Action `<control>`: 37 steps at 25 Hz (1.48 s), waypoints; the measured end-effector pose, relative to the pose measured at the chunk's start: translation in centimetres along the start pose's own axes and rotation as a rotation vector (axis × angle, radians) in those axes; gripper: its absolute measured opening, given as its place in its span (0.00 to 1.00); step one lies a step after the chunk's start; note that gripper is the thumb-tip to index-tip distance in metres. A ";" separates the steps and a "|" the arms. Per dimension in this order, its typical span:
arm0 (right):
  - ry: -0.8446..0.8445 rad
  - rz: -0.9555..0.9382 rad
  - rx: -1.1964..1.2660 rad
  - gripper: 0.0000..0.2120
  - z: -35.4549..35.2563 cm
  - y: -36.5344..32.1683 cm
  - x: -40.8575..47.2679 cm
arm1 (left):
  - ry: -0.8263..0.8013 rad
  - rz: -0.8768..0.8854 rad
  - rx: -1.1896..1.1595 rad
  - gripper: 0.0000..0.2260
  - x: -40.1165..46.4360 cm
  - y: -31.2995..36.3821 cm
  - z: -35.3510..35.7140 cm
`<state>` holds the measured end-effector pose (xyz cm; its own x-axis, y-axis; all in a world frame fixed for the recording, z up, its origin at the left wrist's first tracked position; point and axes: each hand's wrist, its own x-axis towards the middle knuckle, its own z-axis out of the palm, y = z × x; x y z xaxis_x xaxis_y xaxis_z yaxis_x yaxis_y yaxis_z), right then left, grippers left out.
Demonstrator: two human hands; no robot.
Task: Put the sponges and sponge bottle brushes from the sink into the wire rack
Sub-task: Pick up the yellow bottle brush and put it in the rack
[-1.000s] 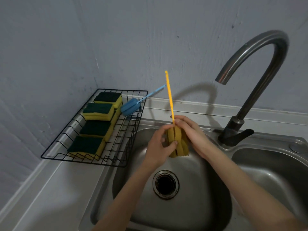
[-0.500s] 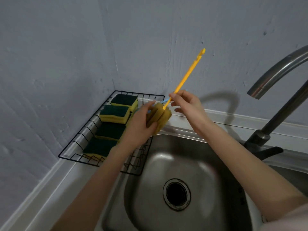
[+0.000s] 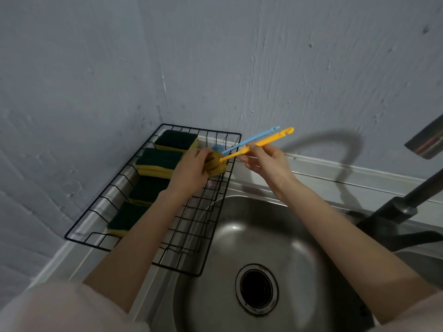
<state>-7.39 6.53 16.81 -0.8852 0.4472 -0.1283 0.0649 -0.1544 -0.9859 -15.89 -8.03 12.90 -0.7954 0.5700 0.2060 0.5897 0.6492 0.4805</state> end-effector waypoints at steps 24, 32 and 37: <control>-0.028 0.122 -0.451 0.18 -2.5 2.7 -2.0 | -0.145 -0.043 -0.062 0.23 -1.7 1.9 -0.9; -0.093 0.034 -0.542 0.17 -6.4 1.5 -9.2 | -0.125 0.102 -0.014 0.19 -8.5 9.1 -2.9; -0.072 -0.035 -0.561 0.15 -10.6 1.4 -13.6 | -0.173 0.178 -0.020 0.19 -12.6 14.6 -0.8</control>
<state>9.63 9.58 16.02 -0.9192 0.3791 -0.1066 0.2526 0.3599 -0.8982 2.63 -6.18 17.97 -0.6422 0.7535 0.1408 0.7142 0.5215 0.4669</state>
